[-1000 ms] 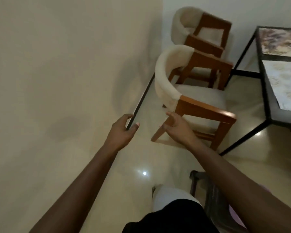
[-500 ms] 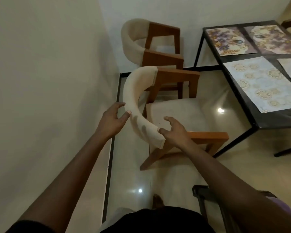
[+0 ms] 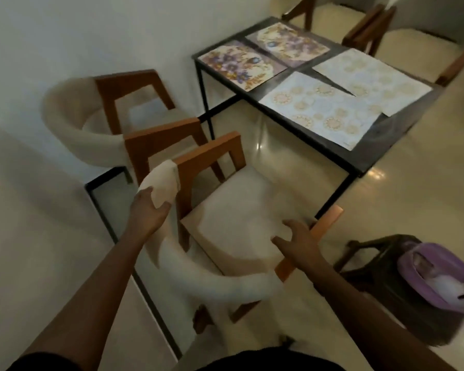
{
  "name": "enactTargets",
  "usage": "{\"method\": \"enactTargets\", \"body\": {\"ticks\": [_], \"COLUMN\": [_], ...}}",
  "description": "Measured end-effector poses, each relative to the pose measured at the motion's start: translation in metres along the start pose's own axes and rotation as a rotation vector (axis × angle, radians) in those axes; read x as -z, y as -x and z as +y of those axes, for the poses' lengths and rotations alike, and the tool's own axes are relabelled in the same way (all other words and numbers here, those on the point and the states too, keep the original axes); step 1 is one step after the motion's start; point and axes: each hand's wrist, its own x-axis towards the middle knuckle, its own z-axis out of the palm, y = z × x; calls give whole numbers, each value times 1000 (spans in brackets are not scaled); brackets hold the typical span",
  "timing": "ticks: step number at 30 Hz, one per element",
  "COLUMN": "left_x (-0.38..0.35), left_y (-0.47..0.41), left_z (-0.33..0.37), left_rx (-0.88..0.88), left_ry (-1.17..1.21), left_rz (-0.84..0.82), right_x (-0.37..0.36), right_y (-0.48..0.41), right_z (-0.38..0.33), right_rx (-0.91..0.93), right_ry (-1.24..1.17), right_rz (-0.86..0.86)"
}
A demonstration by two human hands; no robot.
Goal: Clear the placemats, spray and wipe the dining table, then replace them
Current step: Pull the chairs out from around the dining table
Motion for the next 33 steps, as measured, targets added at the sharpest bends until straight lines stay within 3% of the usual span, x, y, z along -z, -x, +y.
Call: {"method": "enactTargets", "body": {"ticks": [5,14,21,25,33], "left_x": [0,-16,-22,-29,-32], "left_y": [-91,-152,-211,-246,-286], "left_z": [-28,-28,-3,24,32], "left_rx": [-29,-80,-108,-277,-445], "left_ry": [-111,-324,-383,-463,-455], "left_rz": [-178,-204,-321,-418,-527], "right_x": [-39,-88,-117,-130,-131], "right_y": [7,26,37,30,9], "right_z": [8,14,-2,-12,-39], "right_rx": [-257,-352,-570,-747,-826], "right_ry": [-68,-30,-322,-349,-278], "right_rz": [95,240,447,529,625]}}
